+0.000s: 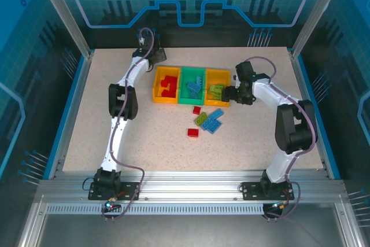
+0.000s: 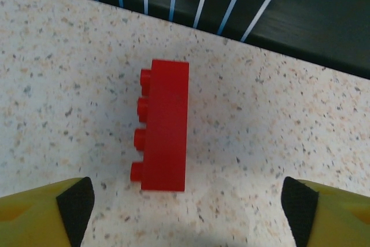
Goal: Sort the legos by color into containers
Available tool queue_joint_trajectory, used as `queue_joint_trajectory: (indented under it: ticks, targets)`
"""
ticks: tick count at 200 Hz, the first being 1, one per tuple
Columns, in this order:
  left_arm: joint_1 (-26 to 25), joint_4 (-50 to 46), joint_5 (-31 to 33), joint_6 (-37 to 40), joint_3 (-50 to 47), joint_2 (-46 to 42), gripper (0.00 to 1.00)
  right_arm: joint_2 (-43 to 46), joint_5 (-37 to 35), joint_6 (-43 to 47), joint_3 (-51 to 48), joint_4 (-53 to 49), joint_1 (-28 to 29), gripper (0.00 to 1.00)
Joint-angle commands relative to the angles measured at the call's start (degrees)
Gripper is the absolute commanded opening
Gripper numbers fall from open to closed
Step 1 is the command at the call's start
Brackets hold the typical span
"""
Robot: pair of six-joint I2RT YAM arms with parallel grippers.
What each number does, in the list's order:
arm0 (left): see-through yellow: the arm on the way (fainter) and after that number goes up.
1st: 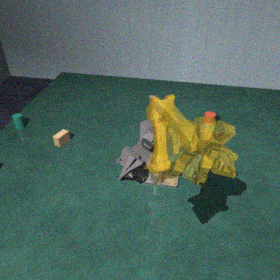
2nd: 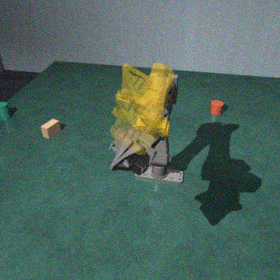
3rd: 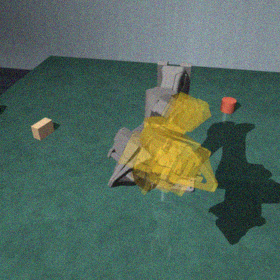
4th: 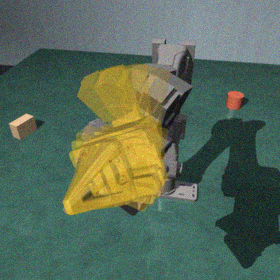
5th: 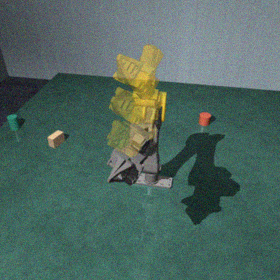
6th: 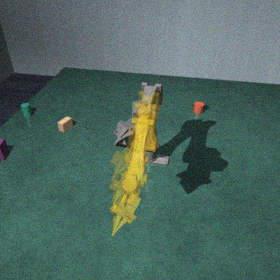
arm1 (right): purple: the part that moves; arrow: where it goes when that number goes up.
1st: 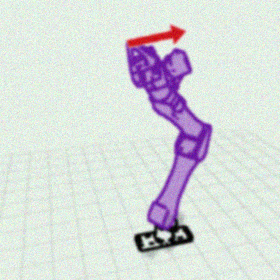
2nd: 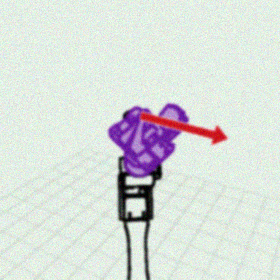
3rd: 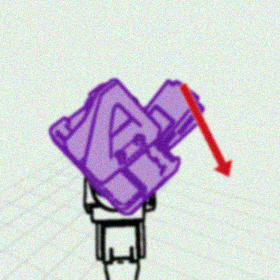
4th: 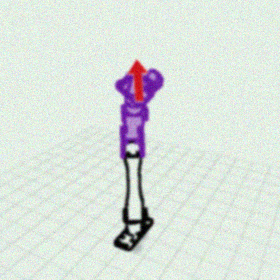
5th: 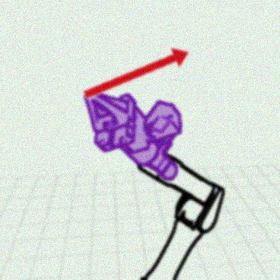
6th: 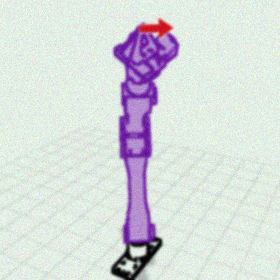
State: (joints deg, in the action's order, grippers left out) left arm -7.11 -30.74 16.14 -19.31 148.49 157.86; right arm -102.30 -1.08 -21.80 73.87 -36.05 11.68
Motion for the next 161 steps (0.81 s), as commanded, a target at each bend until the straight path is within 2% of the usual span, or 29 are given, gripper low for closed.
queue_joint_trajectory:
  ticks: [1,22,47,100,143,161]
  targets:
    - [1.0,-1.6,1.7,0.9,5.2,2.3,0.84,-0.9,0.5,-0.4,2.2,-2.2,-1.1,0.82]
    - [1.6,-3.6,1.7,0.6,6.4,2.7,0.8,-0.9,1.6,-1.0,2.5,-2.1,-1.4,0.82]
    - [2.7,-4.5,0.0,-1.1,6.5,2.9,0.61,-1.0,2.4,-1.6,3.3,-2.0,-1.5,0.82]
    - [3.3,-5.1,-2.5,-0.8,7.3,3.4,0.54,-0.5,2.8,-1.7,4.4,-2.4,-2.0,0.82]
    - [3.3,-5.2,-4.3,-0.7,7.0,3.2,0.37,0.0,3.0,-1.8,3.5,-2.1,-2.4,0.82]
    - [3.3,-4.8,-4.7,-1.2,6.5,3.1,0.36,-0.2,3.4,-1.8,3.3,-1.6,-2.3,0.82]
